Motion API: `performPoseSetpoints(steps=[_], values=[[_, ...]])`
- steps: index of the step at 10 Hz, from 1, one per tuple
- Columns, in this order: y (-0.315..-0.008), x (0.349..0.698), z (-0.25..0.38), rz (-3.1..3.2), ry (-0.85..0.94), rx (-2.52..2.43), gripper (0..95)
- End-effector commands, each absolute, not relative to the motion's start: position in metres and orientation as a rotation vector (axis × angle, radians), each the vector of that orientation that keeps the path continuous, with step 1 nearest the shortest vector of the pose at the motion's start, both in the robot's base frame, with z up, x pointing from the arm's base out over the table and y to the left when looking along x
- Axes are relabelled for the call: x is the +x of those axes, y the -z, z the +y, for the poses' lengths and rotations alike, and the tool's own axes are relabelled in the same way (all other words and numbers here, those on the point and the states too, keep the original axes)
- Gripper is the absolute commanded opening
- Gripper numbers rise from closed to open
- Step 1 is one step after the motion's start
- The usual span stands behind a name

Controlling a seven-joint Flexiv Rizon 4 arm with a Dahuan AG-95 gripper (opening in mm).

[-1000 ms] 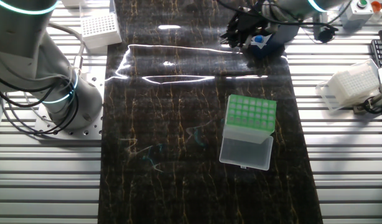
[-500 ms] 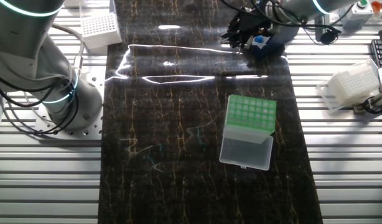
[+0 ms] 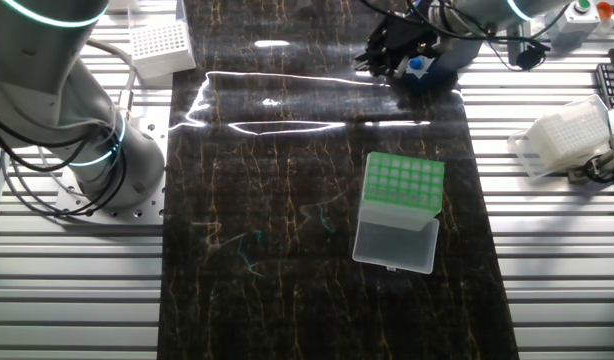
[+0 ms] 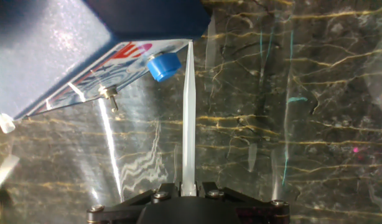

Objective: Insert a large pipette tip into the holder for large pipette tips

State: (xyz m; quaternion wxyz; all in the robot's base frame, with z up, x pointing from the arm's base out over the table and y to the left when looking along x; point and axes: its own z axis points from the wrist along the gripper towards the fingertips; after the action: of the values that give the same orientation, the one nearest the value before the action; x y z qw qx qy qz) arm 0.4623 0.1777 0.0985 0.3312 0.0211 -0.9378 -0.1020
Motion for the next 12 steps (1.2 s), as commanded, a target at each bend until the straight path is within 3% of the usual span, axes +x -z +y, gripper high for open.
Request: performPoseSetpoints(steps=[1,12], values=[[-0.0990,0.4655,0.1785,-2.372,0.252,0.052,0.0],[-0.0990,0.4653,0.1783,-2.420,0.325,0.078,0.0]])
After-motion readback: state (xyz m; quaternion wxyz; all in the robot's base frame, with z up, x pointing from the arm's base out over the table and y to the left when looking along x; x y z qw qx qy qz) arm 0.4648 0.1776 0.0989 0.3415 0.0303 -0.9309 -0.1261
